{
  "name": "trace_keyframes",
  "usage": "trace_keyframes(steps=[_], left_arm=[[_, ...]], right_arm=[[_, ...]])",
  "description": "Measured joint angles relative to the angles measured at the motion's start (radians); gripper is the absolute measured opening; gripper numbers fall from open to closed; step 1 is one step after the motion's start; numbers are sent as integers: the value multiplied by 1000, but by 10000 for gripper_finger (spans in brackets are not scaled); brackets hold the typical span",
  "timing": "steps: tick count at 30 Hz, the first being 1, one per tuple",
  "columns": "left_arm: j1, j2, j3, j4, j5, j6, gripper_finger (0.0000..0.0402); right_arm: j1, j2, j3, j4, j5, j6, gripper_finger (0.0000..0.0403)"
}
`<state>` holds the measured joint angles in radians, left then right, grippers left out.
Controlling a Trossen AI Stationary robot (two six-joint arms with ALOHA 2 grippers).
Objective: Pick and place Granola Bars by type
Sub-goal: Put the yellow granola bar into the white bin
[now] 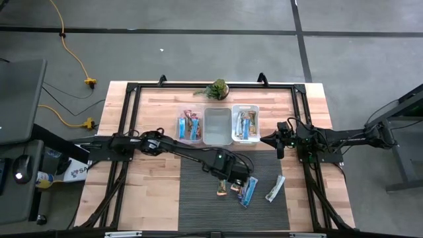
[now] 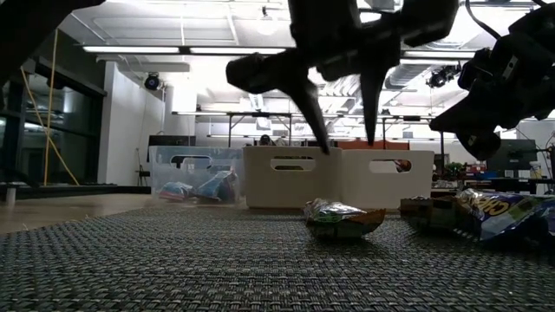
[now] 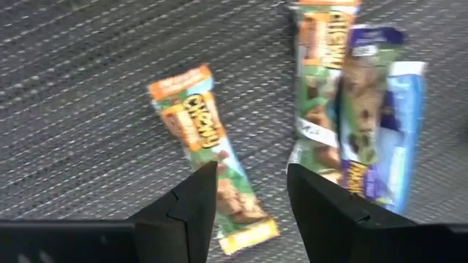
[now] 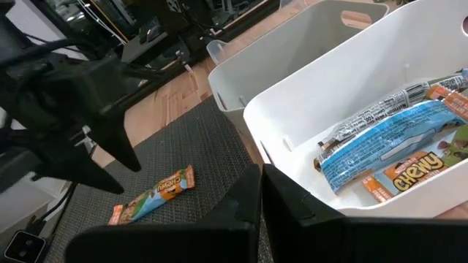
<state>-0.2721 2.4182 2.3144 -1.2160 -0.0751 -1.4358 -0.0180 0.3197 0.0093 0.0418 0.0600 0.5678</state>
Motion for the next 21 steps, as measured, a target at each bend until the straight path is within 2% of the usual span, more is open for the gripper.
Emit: trace_keyframes(steps=[12,21], left_arm=[[-12,25,-3,28,14,68,172],[-10,23,-2,14,-18,33,276]], right_arm=[[0,0,0,1,0,0,0],[0,0,0,0,0,0,0]])
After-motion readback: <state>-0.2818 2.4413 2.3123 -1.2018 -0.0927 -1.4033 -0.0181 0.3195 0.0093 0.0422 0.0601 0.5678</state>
